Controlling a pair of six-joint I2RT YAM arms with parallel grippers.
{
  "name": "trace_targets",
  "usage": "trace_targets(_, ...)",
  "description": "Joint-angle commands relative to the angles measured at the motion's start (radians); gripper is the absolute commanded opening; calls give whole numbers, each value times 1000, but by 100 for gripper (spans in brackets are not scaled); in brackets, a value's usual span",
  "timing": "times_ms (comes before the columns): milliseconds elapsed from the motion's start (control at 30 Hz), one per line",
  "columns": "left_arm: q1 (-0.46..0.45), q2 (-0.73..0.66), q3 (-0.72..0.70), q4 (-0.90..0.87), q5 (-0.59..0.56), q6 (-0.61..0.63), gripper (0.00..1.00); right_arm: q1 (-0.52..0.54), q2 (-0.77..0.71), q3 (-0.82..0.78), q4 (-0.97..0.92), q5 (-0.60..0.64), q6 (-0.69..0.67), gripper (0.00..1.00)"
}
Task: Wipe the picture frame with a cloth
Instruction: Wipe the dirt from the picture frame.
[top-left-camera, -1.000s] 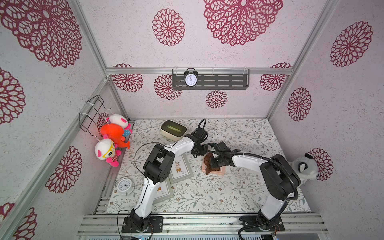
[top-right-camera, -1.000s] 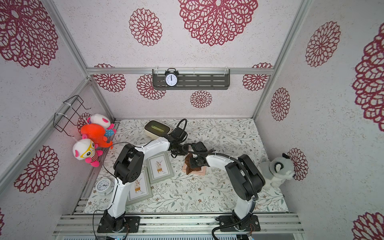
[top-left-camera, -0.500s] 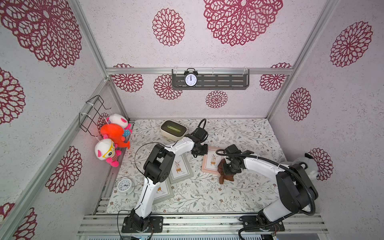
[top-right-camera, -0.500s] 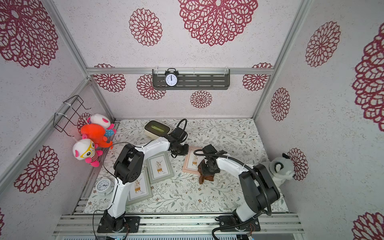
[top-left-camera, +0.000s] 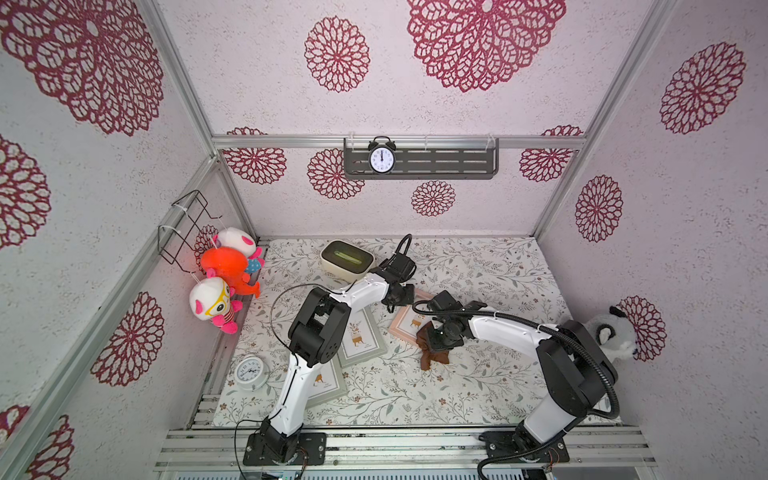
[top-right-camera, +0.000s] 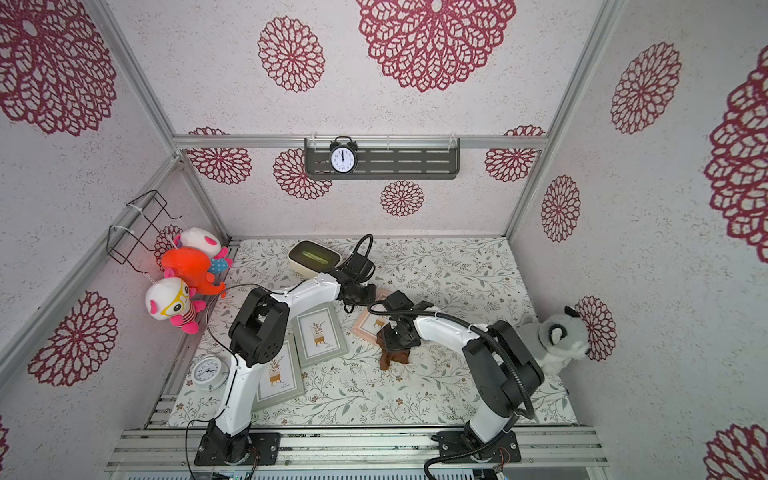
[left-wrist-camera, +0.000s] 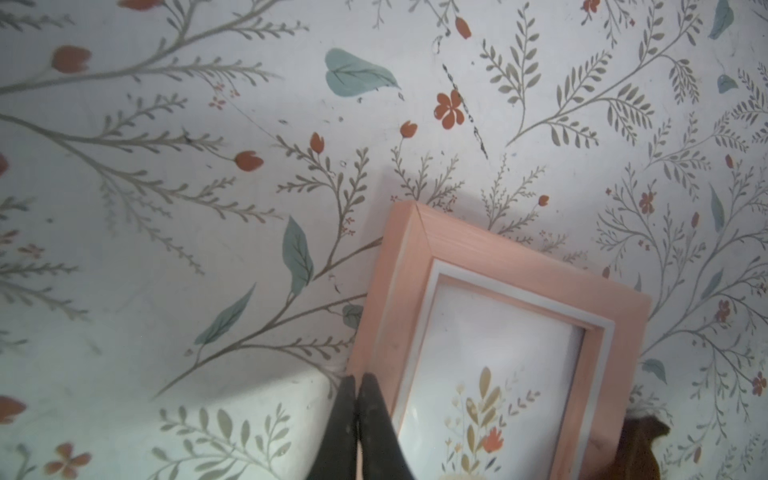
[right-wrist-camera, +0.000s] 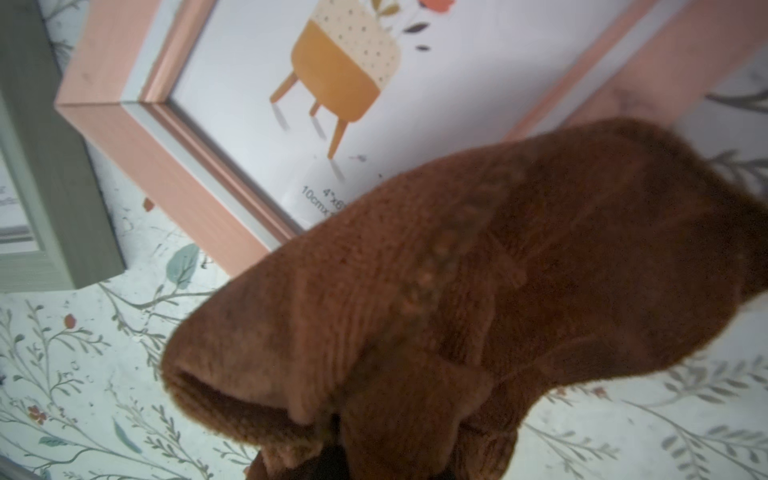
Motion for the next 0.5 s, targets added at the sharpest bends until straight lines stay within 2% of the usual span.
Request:
trace_targets(0,-38,129,-84,-210,71,13,7,28,67,18,171,-42,20,0)
trace_targets(167,-37,114,-94,-218,107,20,5,9,52,-6,105,30,-5,0)
trace_targets(300,-37,71,-146,-221,139,22,5,-55,-46,-70,64,45,-23,0)
trace_targets(467,-35,7,-223,-214,180,-16,6,-114,-139,-58,-7,39,-54,0)
